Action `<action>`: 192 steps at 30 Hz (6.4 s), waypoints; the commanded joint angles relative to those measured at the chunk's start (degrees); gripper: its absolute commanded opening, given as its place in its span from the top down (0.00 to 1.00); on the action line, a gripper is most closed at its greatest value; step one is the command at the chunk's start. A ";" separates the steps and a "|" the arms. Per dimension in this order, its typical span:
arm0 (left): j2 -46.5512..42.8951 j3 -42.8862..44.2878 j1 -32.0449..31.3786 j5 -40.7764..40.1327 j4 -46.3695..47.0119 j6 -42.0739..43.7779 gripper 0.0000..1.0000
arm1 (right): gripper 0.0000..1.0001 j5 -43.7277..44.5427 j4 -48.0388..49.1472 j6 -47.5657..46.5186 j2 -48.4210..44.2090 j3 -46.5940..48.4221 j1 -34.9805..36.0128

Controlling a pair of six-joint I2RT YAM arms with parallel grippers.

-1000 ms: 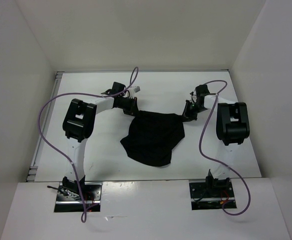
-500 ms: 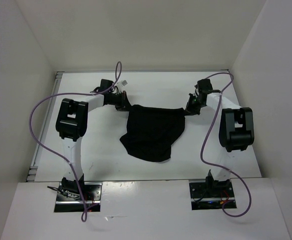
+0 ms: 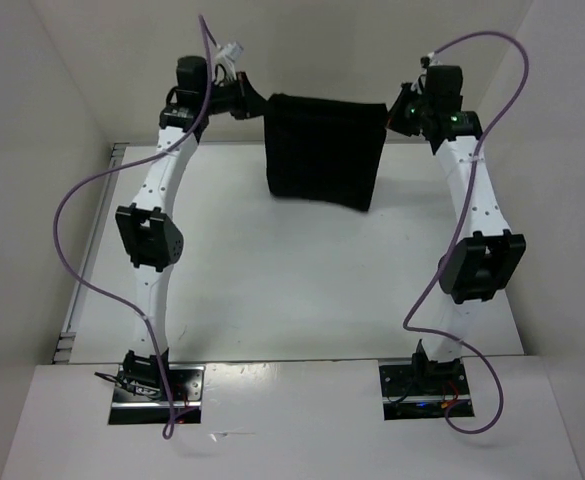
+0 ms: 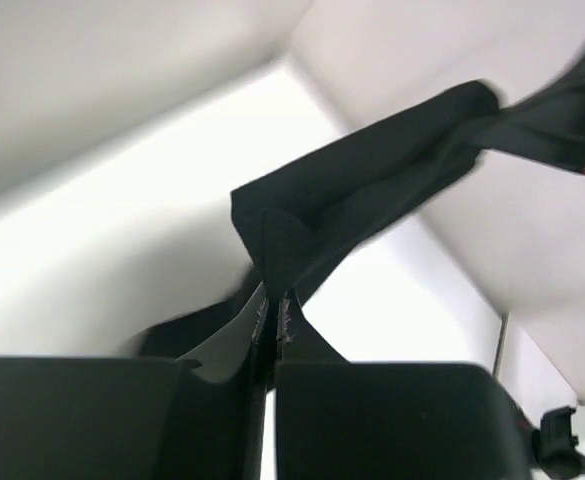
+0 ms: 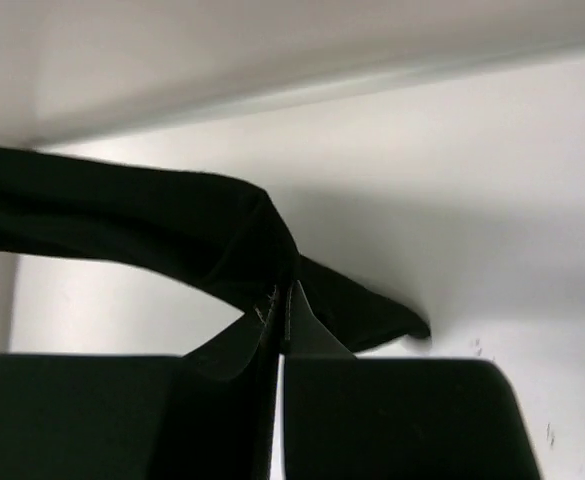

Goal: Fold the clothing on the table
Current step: Flatten the skirt out, then fold the skirt

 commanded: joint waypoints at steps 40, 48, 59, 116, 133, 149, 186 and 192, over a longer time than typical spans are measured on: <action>-27.18 -65.88 -5.75 -3.49 9.48 3.38 0.99 | 1.00 6.88 -11.12 5.42 -21.54 -48.56 7.92; -24.10 -65.34 -5.75 -7.72 8.43 4.96 0.99 | 1.00 9.17 -8.31 6.56 -17.40 -46.28 7.92; -21.90 -65.34 -5.75 -9.39 7.90 4.96 0.99 | 1.00 11.28 -5.93 7.09 -11.78 -43.20 7.92; -21.82 -53.48 -13.40 7.40 0.43 11.73 1.00 | 0.47 9.61 1.54 15.43 -13.89 -57.26 6.86; -20.06 -52.87 -13.40 5.82 -0.10 12.25 0.97 | 0.87 9.26 9.01 17.37 -5.27 -60.07 6.86; -10.12 -50.13 -19.46 0.37 -3.61 14.72 0.97 | 1.00 11.20 4.53 16.23 -13.09 -56.38 6.86; 1.12 -46.81 -25.71 1.86 -7.04 12.52 0.97 | 1.00 -3.21 0.84 10.60 -17.93 -42.33 13.97; -1.58 -43.90 -23.25 5.81 -8.18 11.99 0.97 | 1.00 -2.69 1.37 10.60 -15.21 -38.98 18.11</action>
